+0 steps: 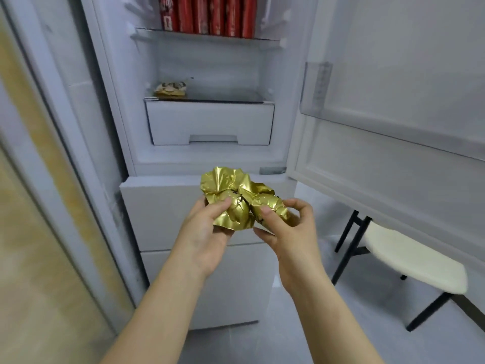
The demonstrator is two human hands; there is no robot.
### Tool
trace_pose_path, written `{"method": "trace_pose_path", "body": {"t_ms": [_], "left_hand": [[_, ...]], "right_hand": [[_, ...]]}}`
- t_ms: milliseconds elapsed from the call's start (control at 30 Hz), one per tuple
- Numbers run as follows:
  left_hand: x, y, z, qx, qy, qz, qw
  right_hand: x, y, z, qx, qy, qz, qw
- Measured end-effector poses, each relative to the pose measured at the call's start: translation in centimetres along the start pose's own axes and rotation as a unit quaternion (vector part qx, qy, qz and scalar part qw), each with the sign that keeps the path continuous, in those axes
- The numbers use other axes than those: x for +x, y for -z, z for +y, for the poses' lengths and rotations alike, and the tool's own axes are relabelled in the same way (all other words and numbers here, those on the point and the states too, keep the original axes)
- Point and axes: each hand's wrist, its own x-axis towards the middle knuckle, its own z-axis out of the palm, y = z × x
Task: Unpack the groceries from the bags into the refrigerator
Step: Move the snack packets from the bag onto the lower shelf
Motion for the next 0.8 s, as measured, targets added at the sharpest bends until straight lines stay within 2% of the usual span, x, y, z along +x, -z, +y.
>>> {"method": "trace_pose_path", "body": {"t_ms": [67,167,367,500,800], "left_hand": [[2.2,-0.8,1.0,0.008,-0.022,0.002,1.0],[5.7,-2.4,2.5,0.01,-0.064,0.024,0.998],[11.7,-5.1,5.2,0.042,-0.159,0.094,0.982],[14.9,-5.6,6.8,0.073,-0.193,0.122,0.971],[23.6,-3.7,11.4,0.117,-0.2,0.061,0.971]], "right_hand": [[2.5,-0.9,-0.5,-0.033,0.033,-0.018,0.999],[6.4,-2.3,-1.4,-0.021,0.076,-0.05,0.996],[13.4,-4.9,-3.4,-0.036,0.098,-0.131,0.986],[16.8,-6.7,-3.0,-0.07,0.135,-0.142,0.978],[25.4,-12.5,-2.1,-0.123,0.187,-0.137,0.965]]}}
